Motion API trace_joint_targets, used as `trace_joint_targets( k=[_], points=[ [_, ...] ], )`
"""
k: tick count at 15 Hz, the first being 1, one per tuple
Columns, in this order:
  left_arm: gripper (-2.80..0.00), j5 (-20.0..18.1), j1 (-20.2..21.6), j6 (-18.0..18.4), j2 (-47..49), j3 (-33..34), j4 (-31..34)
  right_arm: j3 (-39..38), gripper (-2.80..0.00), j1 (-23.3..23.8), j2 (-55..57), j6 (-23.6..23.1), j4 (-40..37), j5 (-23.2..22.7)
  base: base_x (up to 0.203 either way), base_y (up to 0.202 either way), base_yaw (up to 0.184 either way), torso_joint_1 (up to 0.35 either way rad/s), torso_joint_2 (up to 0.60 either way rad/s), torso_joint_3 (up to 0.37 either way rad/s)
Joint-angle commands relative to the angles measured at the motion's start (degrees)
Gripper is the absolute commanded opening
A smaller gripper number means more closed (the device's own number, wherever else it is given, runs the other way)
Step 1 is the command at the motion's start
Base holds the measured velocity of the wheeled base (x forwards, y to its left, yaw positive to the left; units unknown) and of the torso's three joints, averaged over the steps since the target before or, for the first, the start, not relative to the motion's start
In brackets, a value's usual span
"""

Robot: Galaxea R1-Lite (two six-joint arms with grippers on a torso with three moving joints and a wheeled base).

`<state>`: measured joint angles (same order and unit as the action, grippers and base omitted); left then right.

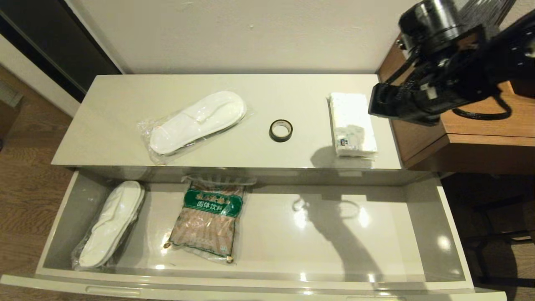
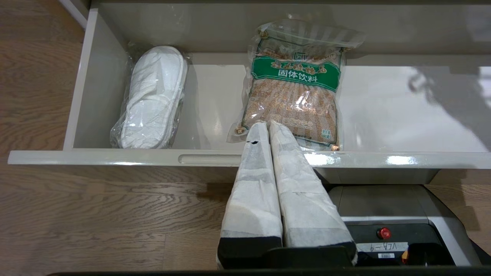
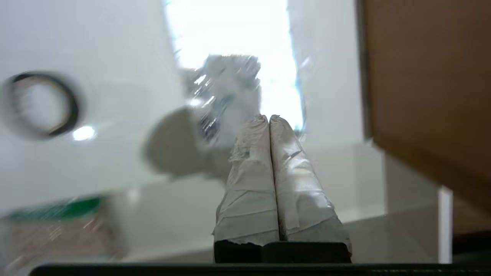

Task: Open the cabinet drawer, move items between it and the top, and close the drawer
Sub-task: Pick up the tissue on the table

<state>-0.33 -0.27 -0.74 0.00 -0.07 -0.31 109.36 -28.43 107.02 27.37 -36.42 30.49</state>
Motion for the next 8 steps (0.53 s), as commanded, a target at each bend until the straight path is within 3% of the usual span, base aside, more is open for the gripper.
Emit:
trace_joint_targets(
  k=[1, 8],
  points=[
    [-2.8, -0.02, 0.0, -0.05, 0.0, -0.01, -0.04, 1.78, 0.0, 0.98, 8.71, -1.42, 2.0, 3.46, 0.0, 0.0, 0.0, 0.0, 0.0, 0.0],
    [-2.8, -0.02, 0.0, -0.05, 0.0, -0.01, -0.04, 1.68, 0.0, 1.09, 10.74, -1.19, 6.45, 6.54, 0.0, 0.0, 0.0, 0.0, 0.0, 0.0]
  ],
)
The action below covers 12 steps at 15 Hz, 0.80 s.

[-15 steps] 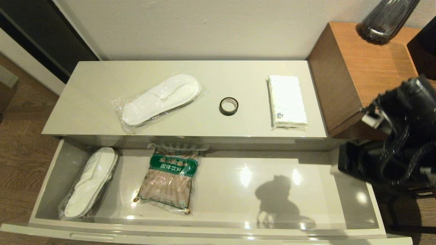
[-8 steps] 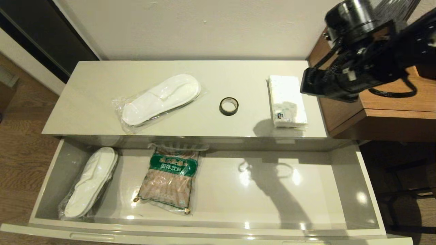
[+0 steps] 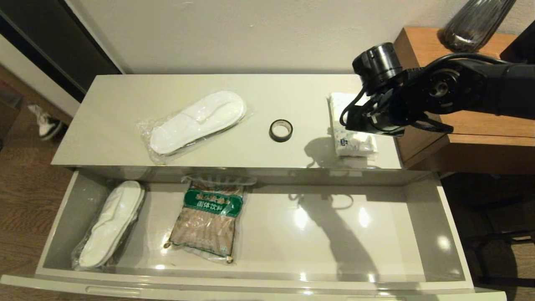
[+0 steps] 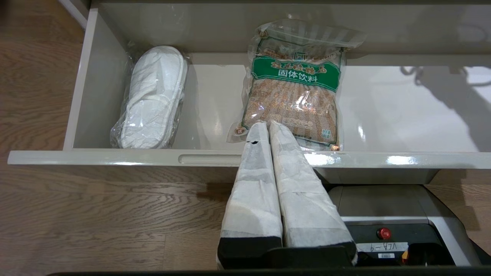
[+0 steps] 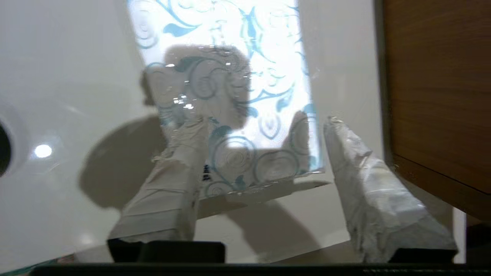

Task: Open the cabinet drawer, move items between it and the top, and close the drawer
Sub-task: Pick up the tissue on the table

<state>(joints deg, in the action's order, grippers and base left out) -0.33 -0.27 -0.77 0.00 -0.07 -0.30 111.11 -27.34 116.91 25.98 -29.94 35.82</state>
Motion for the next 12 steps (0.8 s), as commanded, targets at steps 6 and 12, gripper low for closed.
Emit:
trace_joint_targets(
  k=[6, 12],
  points=[
    [-2.8, -0.02, 0.0, -0.02, 0.0, 0.0, -0.05, -0.03, 0.0, 0.01, 3.31, 0.45, 3.75, 2.43, 0.0, 0.0, 0.0, 0.0, 0.0, 0.0],
    [-2.8, -0.02, -0.08, -0.02, 0.0, 0.07, -0.05, -0.36, 0.0, -0.17, 4.7, 1.02, 3.67, 2.41, 0.0, 0.0, 0.0, 0.0, 0.0, 0.0]
  ],
)
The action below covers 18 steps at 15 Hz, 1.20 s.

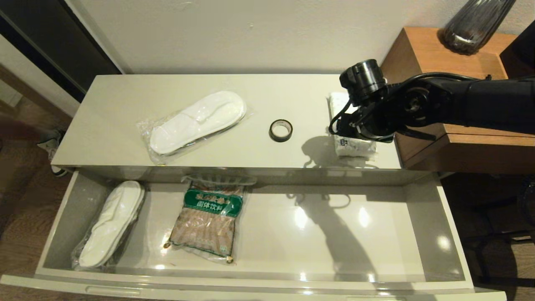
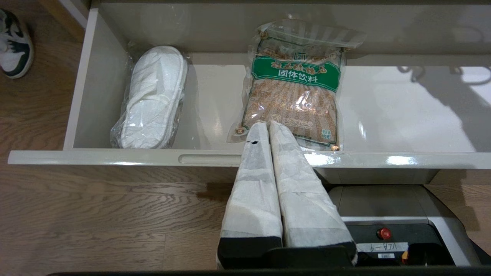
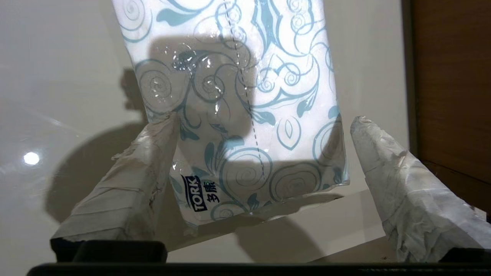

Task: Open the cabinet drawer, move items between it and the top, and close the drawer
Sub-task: Pick up the tissue on the table

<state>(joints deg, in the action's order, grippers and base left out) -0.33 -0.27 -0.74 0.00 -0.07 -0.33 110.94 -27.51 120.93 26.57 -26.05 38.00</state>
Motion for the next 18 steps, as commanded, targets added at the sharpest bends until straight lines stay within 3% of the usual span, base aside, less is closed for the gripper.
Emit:
trace_joint_targets(
  k=[1, 9, 10, 15, 18],
  points=[
    [-2.8, -0.02, 0.0, -0.05, 0.0, 0.01, -0.02, -0.19, 0.0, -0.05, 1.05, 0.86, -0.18, 0.18, 0.0, 0.0, 0.0, 0.0, 0.0, 0.0],
    [-2.8, -0.02, 0.0, -0.05, 0.0, -0.01, -0.02, -0.83, 0.0, 0.56, 6.22, 3.08, -0.14, -0.47, 0.0, 0.0, 0.0, 0.0, 0.0, 0.0],
    [-2.8, -0.02, 0.0, -0.05, 0.0, 0.07, -0.02, -1.75, -2.8, 0.59, 6.33, 3.13, -0.17, -0.57, 0.0, 0.0, 0.0, 0.0, 0.0, 0.0],
    [-2.8, -0.02, 0.0, -0.05, 0.0, -0.01, -0.02, -3.31, -2.8, 0.53, 3.73, 5.34, -0.58, -0.82, 0.0, 0.0, 0.0, 0.0, 0.0, 0.0],
    [-2.8, -0.02, 0.0, -0.05, 0.0, -0.01, -0.02, -8.66, -2.8, -0.02, -3.25, 5.46, -0.95, -1.25, 0.0, 0.0, 0.0, 0.0, 0.0, 0.0]
  ],
)
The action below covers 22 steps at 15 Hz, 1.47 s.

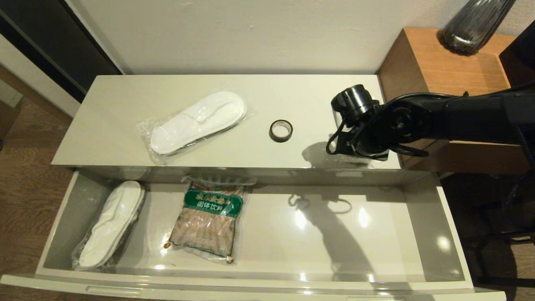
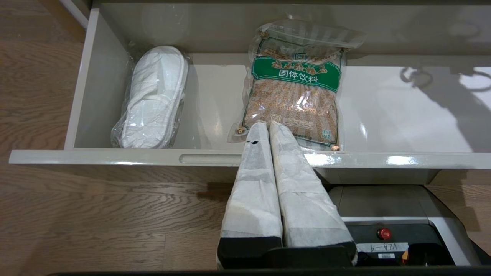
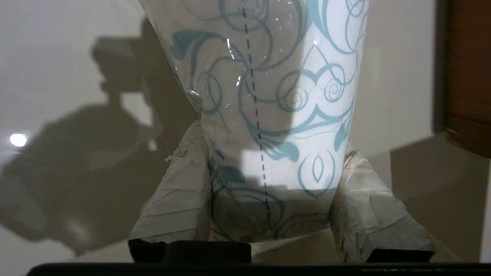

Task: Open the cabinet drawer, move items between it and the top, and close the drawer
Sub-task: Pick up the tissue on the table, then put the tissue in the drawer

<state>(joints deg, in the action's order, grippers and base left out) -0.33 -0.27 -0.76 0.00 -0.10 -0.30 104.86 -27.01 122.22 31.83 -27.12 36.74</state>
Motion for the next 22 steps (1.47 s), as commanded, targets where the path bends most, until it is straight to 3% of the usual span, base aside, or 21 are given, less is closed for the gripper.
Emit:
trace_joint_targets(
  k=[1, 3, 7, 9, 11, 13, 17, 19, 22],
  points=[
    [-2.8, -0.02, 0.0, -0.04, 0.0, 0.02, -0.05, -5.48, -2.8, -1.16, -8.1, 0.16, 0.04, -0.55, 0.0, 0.0, 0.0, 0.0, 0.0, 0.0],
    [-2.8, -0.02, 0.0, -0.04, 0.0, 0.02, -0.05, -15.91, -2.8, -3.05, -19.3, 0.01, -0.89, -2.81, 0.0, 0.0, 0.0, 0.0, 0.0, 0.0],
    [-2.8, -0.02, 0.0, -0.04, 0.0, 0.01, -0.05, -44.04, -2.8, -7.55, -38.08, 1.2, -2.25, -5.38, 0.0, 0.0, 0.0, 0.0, 0.0, 0.0],
    [-2.8, -0.02, 0.0, -0.04, 0.0, 0.01, -0.05, -56.11, -2.8, -9.19, -43.73, 3.65, -2.38, -7.17, 0.0, 0.0, 0.0, 0.0, 0.0, 0.0],
    [-2.8, -0.02, 0.0, -0.04, 0.0, 0.08, -0.05, -65.18, -2.8, -10.06, -46.01, 7.92, -2.38, -11.86, 0.0, 0.0, 0.0, 0.0, 0.0, 0.0],
    [-2.8, -0.02, 0.0, -0.04, 0.0, 0.01, -0.05, -70.19, -2.8, -10.41, -44.82, 11.34, -0.02, -17.33, 0.0, 0.0, 0.0, 0.0, 0.0, 0.0],
    [-2.8, -0.02, 0.0, -0.04, 0.0, 0.01, -0.05, -77.34, -2.8, -10.51, -34.03, 12.8, 15.31, -19.46, 0.0, 0.0, 0.0, 0.0, 0.0, 0.0],
    [-2.8, -0.02, 0.0, -0.04, 0.0, 0.01, -0.05, -77.47, -2.8, -10.48, -29.72, 13.92, 20.78, -19.09, 0.0, 0.0, 0.0, 0.0, 0.0, 0.0],
    [-2.8, -0.02, 0.0, -0.04, 0.0, 0.01, -0.05, -71.46, -2.8, -10.37, -16.58, 15.31, 30.36, -14.44, 0.0, 0.0, 0.0, 0.0, 0.0, 0.0]
  ],
)
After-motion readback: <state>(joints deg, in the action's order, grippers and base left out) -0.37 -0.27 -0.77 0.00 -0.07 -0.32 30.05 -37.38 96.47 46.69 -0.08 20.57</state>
